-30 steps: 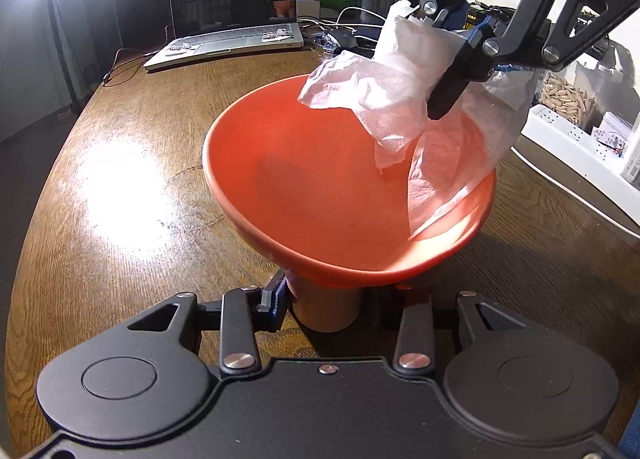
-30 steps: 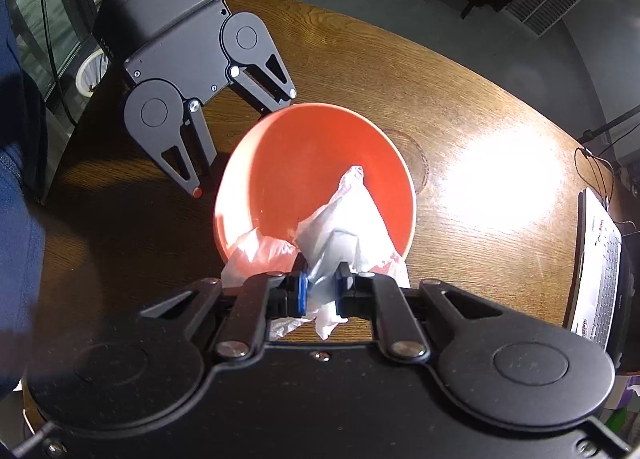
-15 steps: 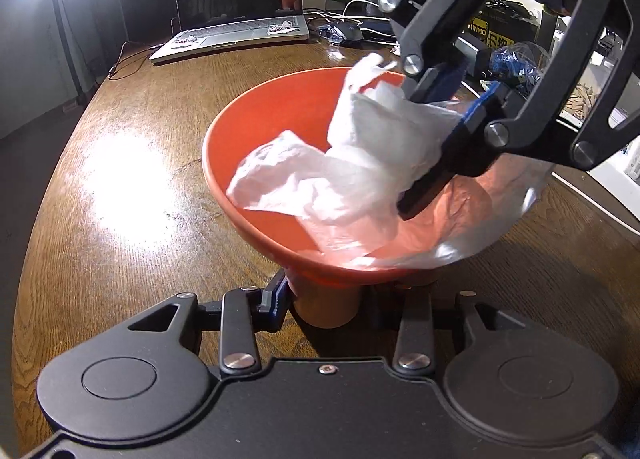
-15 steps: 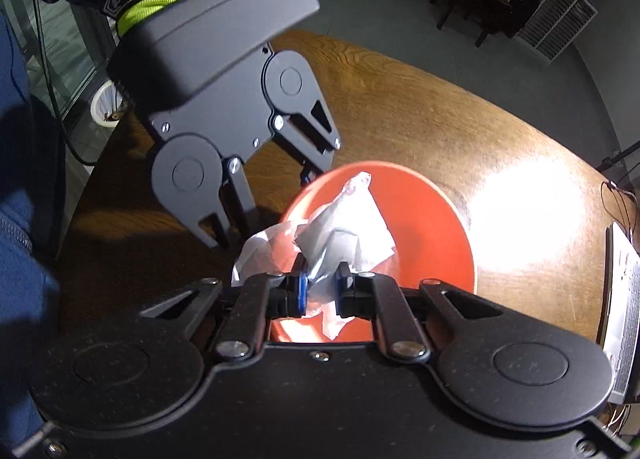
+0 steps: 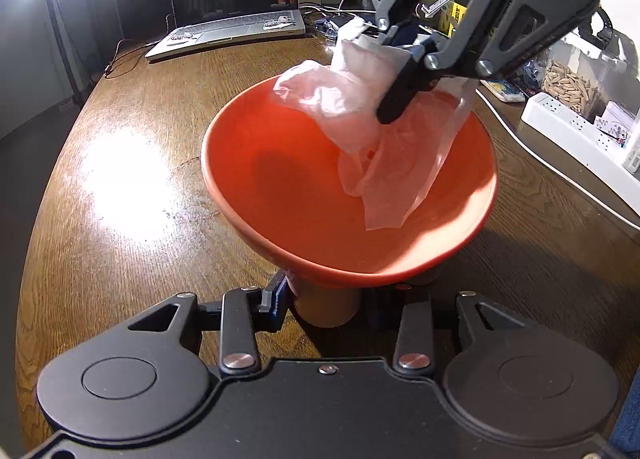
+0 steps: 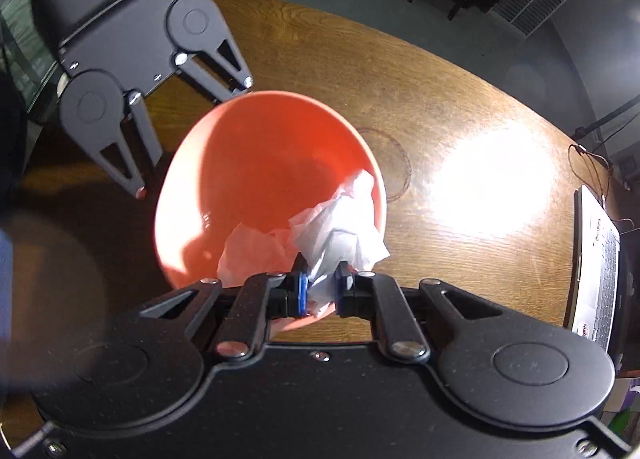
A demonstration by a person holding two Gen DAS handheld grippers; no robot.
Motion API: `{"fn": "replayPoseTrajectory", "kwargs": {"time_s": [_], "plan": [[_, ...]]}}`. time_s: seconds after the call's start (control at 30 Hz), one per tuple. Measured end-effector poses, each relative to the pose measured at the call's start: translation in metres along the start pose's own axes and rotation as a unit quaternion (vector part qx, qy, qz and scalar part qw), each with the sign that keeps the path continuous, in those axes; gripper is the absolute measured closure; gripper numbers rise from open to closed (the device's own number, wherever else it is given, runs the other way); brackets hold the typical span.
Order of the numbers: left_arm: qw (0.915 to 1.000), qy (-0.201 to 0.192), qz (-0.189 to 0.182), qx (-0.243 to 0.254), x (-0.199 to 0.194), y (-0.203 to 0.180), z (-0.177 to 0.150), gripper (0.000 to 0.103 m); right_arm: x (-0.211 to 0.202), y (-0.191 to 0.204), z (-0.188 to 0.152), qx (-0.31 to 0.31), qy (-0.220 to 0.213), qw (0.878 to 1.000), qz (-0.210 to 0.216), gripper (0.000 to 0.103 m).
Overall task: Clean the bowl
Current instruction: 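Wipe the bag inside the bowl again with the right tool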
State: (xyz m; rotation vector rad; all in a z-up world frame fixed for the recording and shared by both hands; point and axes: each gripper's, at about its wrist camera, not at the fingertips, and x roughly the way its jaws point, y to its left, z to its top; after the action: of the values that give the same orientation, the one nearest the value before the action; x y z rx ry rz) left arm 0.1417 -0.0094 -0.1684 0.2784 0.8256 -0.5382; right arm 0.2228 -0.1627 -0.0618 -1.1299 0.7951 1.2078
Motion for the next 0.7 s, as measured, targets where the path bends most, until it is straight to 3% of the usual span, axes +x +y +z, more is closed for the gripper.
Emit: {"fn": "replayPoseTrajectory", "kwargs": {"time_s": [0.13, 0.3, 0.53, 0.7], "plan": [[1.0000, 0.001, 0.001, 0.005, -0.001, -0.001, -0.001, 0.065, 0.005, 0.020, 0.001, -0.017, 0.003, 0.999, 0.035, 0.089], [1.0000, 0.003, 0.001, 0.004, -0.001, -0.004, 0.000, 0.065, 0.010, 0.036, 0.028, -0.026, -0.031, 0.997, 0.069, 0.089], [1.0000, 0.005, 0.000, 0.003, 0.000, -0.004, 0.001, 0.065, 0.014, 0.013, 0.050, -0.018, -0.061, 0.997, 0.036, 0.089], [1.0000, 0.003, -0.003, -0.001, 0.001, -0.002, 0.001, 0.065, 0.001, -0.011, 0.040, 0.003, -0.062, 0.998, 0.003, 0.089]]}}
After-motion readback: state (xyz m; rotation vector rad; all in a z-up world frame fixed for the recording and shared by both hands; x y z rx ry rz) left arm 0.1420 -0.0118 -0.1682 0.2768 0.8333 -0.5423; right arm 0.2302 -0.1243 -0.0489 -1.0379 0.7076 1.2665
